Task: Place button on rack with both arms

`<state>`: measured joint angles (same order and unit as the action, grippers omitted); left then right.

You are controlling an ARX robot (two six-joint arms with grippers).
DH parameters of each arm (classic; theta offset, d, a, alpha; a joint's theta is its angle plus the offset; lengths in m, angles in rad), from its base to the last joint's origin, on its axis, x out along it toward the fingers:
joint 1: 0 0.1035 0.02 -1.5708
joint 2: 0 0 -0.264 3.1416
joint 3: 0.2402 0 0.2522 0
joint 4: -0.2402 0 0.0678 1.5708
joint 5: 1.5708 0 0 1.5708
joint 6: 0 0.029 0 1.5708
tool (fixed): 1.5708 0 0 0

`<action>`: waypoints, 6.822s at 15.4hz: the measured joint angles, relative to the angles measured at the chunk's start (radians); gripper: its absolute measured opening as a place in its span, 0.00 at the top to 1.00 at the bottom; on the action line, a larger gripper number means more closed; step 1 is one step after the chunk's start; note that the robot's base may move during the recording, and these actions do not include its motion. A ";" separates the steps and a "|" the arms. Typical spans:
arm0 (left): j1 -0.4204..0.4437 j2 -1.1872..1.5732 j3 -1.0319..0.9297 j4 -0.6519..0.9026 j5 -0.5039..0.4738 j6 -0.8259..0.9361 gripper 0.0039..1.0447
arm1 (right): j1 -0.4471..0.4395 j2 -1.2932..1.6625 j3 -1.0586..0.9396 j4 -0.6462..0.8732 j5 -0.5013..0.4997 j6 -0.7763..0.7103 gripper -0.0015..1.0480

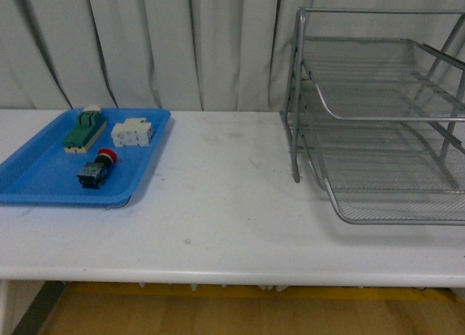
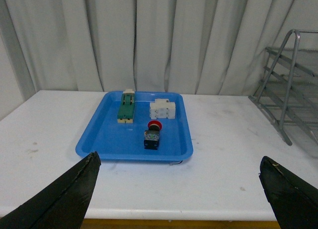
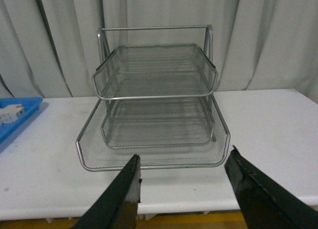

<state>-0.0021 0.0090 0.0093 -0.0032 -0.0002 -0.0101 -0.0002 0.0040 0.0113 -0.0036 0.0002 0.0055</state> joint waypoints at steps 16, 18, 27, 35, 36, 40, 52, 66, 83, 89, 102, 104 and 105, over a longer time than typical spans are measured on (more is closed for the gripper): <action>-0.019 1.906 1.004 0.221 0.035 -0.031 0.06 | 0.000 0.000 0.000 0.000 0.000 0.000 0.06; -0.008 2.077 1.180 0.145 0.045 0.027 0.06 | 0.000 0.000 0.000 0.000 0.000 0.000 0.06; 0.060 2.349 1.490 0.027 0.002 0.072 0.06 | 0.000 0.000 0.000 0.000 0.000 0.000 0.06; 0.063 2.400 1.516 0.055 0.050 0.065 0.65 | 0.000 0.000 0.000 0.000 0.000 0.000 0.06; 0.063 2.388 1.498 0.064 0.052 0.063 0.65 | 0.000 0.000 0.000 0.000 0.000 0.000 0.06; 0.061 2.187 1.324 0.173 0.103 0.045 0.66 | 0.000 0.000 0.000 0.000 0.000 0.000 0.06; 0.007 1.059 0.351 0.253 0.103 -0.084 0.66 | 0.000 0.000 0.000 0.000 0.000 0.000 0.06; 0.002 1.086 0.343 0.296 0.093 -0.143 0.66 | 0.000 0.000 0.000 -0.008 0.008 0.000 0.06; -0.556 1.952 1.165 0.181 0.024 -0.005 0.66 | 0.000 0.000 0.000 0.000 0.002 0.000 0.06; -0.557 2.202 1.471 -0.034 -0.045 0.031 0.66 | 0.000 0.000 0.000 0.000 0.002 0.000 0.06; -0.502 1.833 1.103 0.321 0.026 -0.084 0.06 | 0.000 0.000 0.000 0.000 0.002 0.000 0.06; -0.385 1.605 0.761 0.655 -0.155 -0.100 0.16 | 0.000 0.000 0.000 0.000 0.000 0.000 0.06; -0.341 1.541 0.625 0.829 -0.249 -0.058 0.26 | 0.000 0.000 0.000 0.000 0.000 0.000 0.06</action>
<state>-0.3428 1.5497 0.6342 0.8261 -0.2497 -0.0685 -0.0002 0.0036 0.0113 -0.0036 0.0002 0.0055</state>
